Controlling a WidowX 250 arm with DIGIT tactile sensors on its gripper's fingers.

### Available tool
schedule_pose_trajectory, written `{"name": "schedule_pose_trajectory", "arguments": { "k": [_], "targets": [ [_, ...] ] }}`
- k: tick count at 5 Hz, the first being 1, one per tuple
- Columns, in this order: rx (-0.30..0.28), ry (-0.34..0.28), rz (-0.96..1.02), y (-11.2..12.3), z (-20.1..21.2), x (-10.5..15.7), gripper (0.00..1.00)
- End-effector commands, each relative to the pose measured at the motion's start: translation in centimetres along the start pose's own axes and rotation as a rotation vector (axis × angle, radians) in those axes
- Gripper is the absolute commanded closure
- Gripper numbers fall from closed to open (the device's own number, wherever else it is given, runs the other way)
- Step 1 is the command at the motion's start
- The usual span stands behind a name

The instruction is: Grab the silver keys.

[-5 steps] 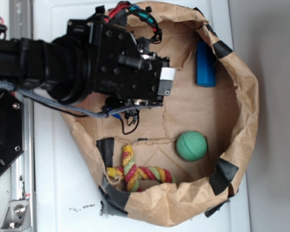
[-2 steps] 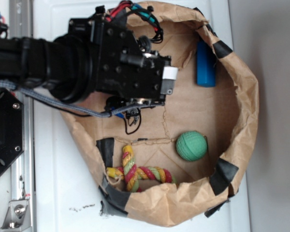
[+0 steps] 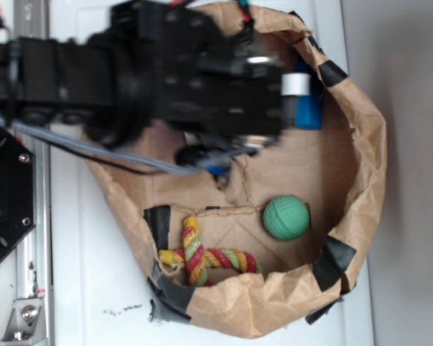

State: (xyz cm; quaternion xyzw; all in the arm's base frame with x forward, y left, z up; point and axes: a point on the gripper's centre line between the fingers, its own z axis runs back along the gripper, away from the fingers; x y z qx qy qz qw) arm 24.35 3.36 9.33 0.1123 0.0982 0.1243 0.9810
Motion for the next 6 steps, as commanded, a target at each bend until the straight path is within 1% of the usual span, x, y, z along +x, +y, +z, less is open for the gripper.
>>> {"name": "schedule_pose_trajectory", "arguments": {
  "k": [1, 2, 3, 4, 5, 6],
  "targets": [
    [-0.335, -0.034, -0.155, 1.2, 9.9, -2.6, 1.00],
    [-0.302, -0.059, -0.154, 0.5, 8.5, -2.3, 1.00],
    [-0.315, -0.090, -0.163, 0.3, 8.2, -2.2, 1.00],
    [-0.354, -0.210, -0.174, -0.3, 8.1, -1.4, 1.00],
    [-0.412, -0.249, -0.170, -0.8, 8.1, -0.7, 1.00],
    [-0.394, -0.235, -0.160, -1.0, 7.9, -0.3, 1.00]
  ]
}}
